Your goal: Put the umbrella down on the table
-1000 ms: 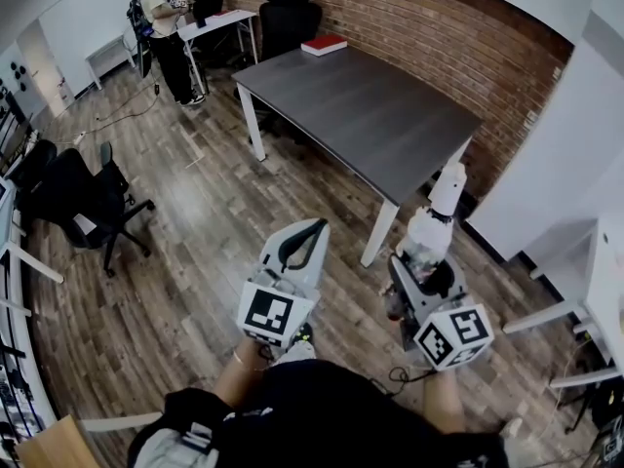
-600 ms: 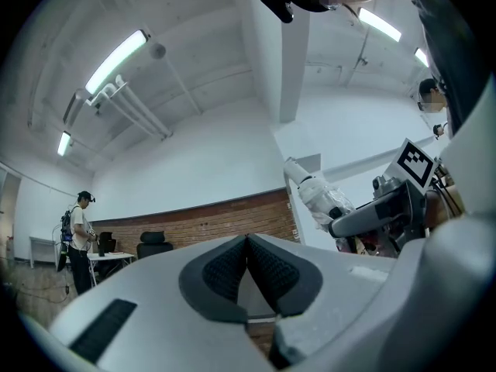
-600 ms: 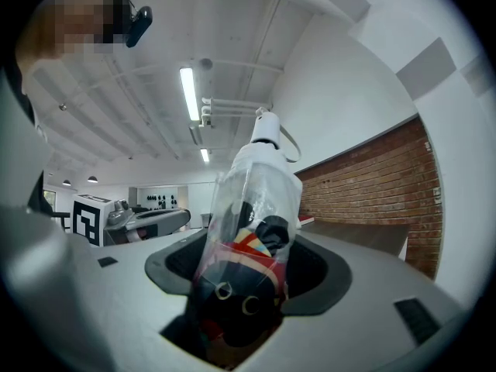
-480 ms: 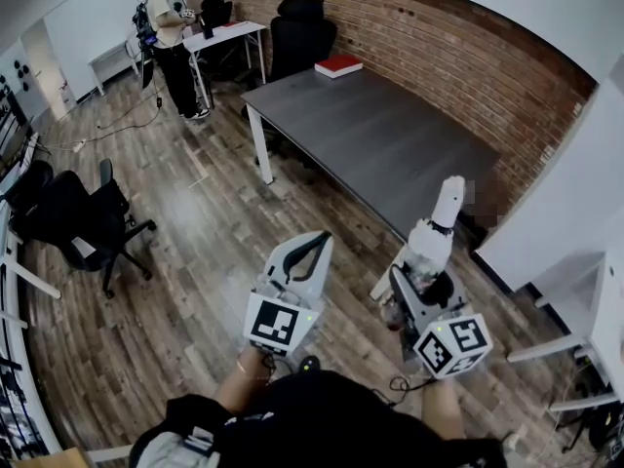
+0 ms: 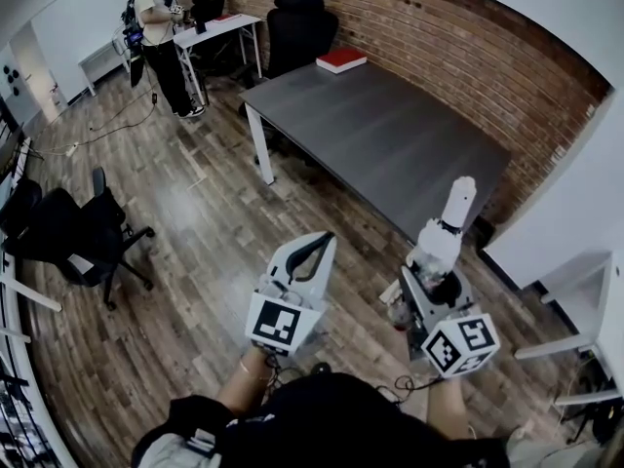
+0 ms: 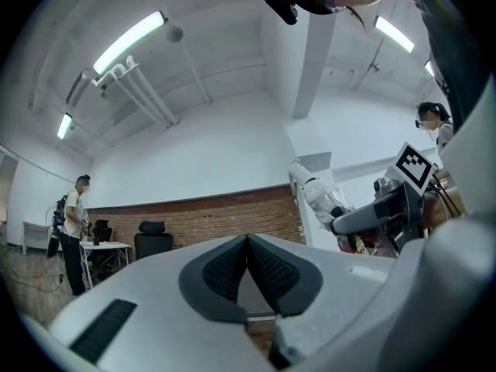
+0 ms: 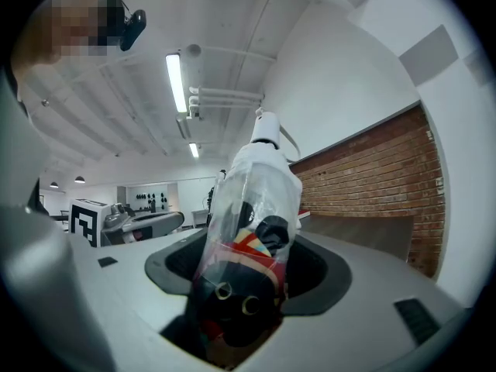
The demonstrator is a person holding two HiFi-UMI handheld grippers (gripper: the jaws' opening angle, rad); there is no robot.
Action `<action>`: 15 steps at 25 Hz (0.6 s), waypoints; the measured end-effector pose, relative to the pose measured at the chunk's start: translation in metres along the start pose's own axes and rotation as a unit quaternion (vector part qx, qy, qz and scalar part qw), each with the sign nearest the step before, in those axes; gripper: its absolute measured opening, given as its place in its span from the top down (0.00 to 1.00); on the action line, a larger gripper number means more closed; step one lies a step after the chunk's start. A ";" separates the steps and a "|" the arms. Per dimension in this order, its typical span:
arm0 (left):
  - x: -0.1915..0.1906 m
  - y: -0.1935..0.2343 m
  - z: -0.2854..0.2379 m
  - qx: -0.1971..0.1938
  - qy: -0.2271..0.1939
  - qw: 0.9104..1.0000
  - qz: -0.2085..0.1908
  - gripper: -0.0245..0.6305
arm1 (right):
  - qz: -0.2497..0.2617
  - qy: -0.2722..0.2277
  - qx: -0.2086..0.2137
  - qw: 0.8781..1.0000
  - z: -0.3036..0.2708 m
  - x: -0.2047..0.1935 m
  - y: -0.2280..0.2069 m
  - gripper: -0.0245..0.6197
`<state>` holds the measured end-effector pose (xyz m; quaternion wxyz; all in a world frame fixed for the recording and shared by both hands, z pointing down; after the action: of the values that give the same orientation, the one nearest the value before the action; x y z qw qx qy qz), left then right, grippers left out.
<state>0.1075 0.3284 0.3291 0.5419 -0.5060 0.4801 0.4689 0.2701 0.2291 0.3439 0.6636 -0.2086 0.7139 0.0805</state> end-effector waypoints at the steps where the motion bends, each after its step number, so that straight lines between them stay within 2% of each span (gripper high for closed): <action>1: 0.000 0.005 -0.001 0.000 0.000 1.000 -0.003 0.96 | 0.001 0.002 -0.002 1.000 -0.004 0.000 -0.001 0.52; 15: -0.021 0.051 -0.037 0.001 0.007 1.000 0.001 0.96 | 0.004 0.007 -0.009 1.000 -0.061 -0.005 -0.024 0.52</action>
<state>0.0534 0.2936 0.3444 0.5385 -0.5081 0.4851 0.4654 0.2245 0.1850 0.3586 0.6565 -0.2121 0.7185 0.0879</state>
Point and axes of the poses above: the fingertips, and each gripper's own axes: z backward along the fingers, y to its left, x out of its top, the point moved 3 cm from there along z, backward along the fingers, and after that the axes turned 3 degrees about y, right-handed, at the moved point
